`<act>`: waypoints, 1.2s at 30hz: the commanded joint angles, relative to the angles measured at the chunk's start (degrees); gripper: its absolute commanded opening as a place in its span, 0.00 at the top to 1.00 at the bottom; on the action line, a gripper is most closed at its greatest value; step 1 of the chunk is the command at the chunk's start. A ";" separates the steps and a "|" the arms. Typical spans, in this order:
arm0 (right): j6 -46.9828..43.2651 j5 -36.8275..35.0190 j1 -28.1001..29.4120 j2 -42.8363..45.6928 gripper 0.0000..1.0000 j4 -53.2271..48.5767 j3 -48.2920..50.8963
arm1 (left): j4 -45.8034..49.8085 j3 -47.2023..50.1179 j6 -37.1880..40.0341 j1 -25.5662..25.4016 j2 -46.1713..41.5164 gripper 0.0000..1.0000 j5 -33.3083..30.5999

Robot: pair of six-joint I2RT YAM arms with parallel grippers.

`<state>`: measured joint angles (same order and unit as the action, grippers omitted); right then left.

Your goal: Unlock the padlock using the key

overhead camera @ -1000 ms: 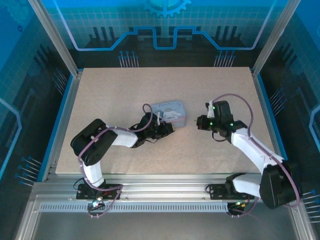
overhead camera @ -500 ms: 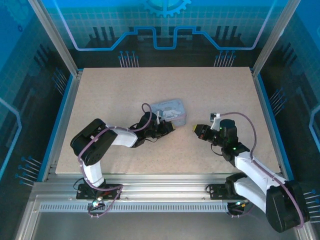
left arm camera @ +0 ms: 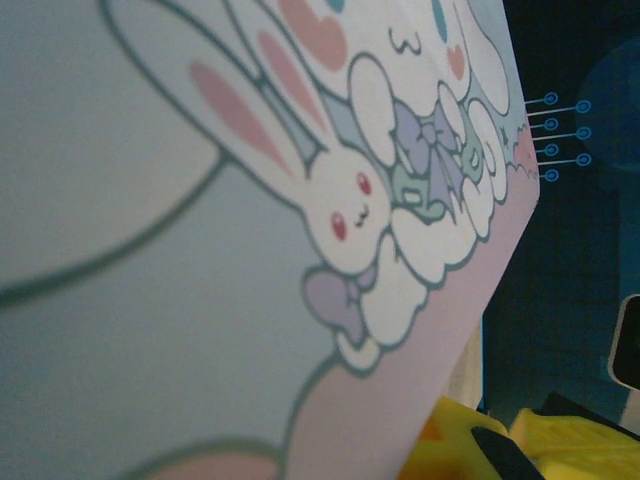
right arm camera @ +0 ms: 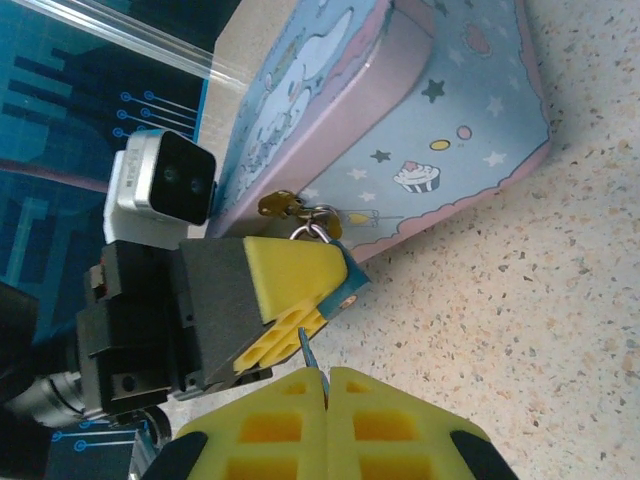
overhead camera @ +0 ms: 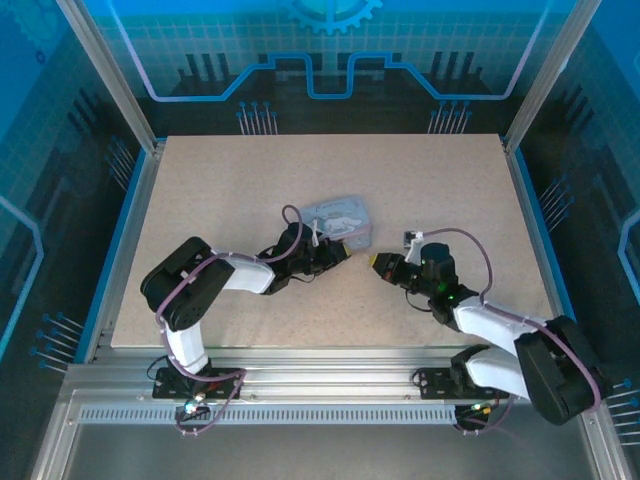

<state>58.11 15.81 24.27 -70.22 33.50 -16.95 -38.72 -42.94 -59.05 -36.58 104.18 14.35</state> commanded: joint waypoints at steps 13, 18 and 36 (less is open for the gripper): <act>5.70 -1.88 3.13 -9.93 1.00 11.27 -1.54 | -5.30 0.10 -3.13 0.85 -0.29 0.93 2.68; 6.65 -2.17 3.12 -10.37 1.00 11.33 -1.56 | -4.93 0.02 -3.20 0.89 -0.47 0.92 2.88; 10.38 -1.75 3.63 -13.13 1.00 13.63 -1.47 | -4.87 0.57 -3.43 1.31 -1.17 0.93 3.14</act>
<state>67.46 13.96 26.74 -82.37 44.47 -17.34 -41.06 -42.92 -61.60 -35.88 104.18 15.64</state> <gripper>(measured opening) 0.057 0.105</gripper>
